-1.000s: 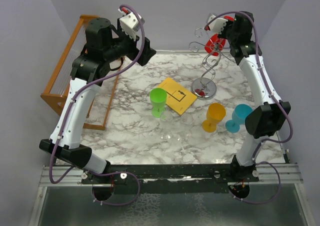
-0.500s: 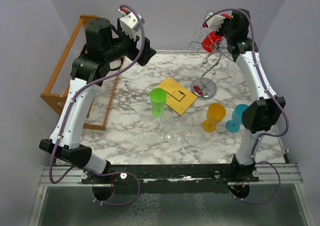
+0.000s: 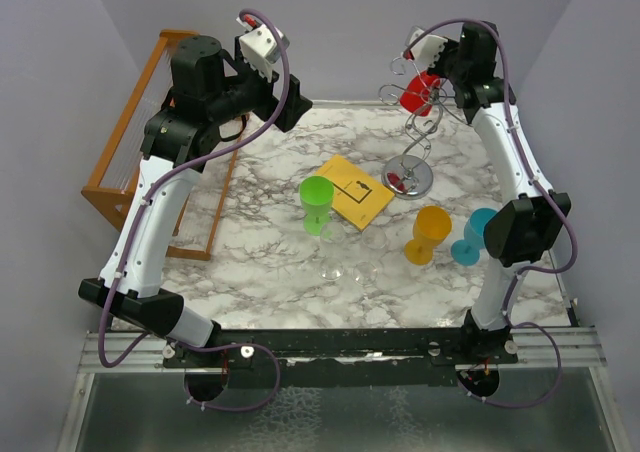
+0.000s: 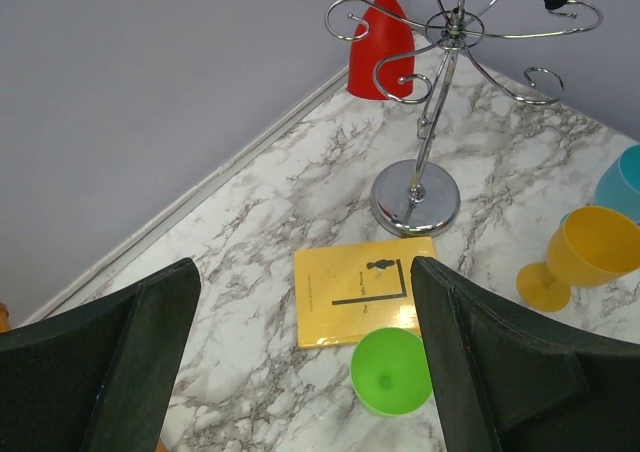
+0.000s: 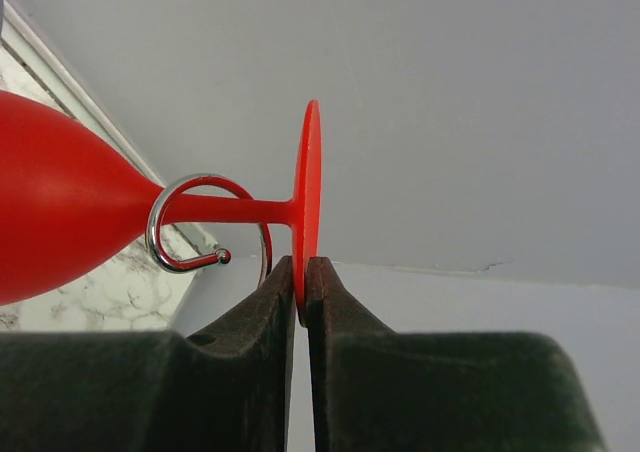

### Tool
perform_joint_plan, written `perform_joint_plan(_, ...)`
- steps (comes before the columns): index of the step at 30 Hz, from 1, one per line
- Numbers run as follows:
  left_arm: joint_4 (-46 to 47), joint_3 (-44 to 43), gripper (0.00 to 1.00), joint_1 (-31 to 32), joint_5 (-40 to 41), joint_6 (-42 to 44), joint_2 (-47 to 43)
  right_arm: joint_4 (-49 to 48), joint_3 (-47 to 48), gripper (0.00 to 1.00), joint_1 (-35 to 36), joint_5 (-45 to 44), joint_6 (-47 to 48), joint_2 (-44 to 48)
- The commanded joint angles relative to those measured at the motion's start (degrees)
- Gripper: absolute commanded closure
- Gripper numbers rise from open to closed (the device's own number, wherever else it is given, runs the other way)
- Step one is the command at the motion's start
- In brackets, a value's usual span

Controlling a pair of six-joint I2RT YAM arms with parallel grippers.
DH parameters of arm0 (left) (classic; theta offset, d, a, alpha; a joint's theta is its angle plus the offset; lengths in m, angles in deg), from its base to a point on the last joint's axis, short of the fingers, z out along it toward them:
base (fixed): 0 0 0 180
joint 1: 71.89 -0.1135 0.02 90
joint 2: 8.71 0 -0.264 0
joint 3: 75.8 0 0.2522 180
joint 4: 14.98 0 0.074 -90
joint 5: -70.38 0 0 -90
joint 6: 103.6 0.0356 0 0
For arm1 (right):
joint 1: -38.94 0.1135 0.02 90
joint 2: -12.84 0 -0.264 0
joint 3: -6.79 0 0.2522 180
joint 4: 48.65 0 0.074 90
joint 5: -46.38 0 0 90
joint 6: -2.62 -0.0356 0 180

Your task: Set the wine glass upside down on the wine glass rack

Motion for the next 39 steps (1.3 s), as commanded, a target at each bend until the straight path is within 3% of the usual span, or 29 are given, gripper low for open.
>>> perform_joint_plan(1,0.68,0.27,0.1,-0.13,-1.44,0.84,-1.63,0.68,-0.33,0.89,-0.36,2.64,-2.25,0.61)
perform_joint_plan(25,0.37,1.03,0.1,-0.16,-1.61,1.33,-2.47,1.44,-0.85,0.67,-0.36,5.47,-6.37,2.57)
perform_joint_plan(39,0.16,1.51,0.1,-0.11,-1.62,1.58,-3.06,3.5,-0.31,0.65,-0.36,6.91,-8.22,3.16)
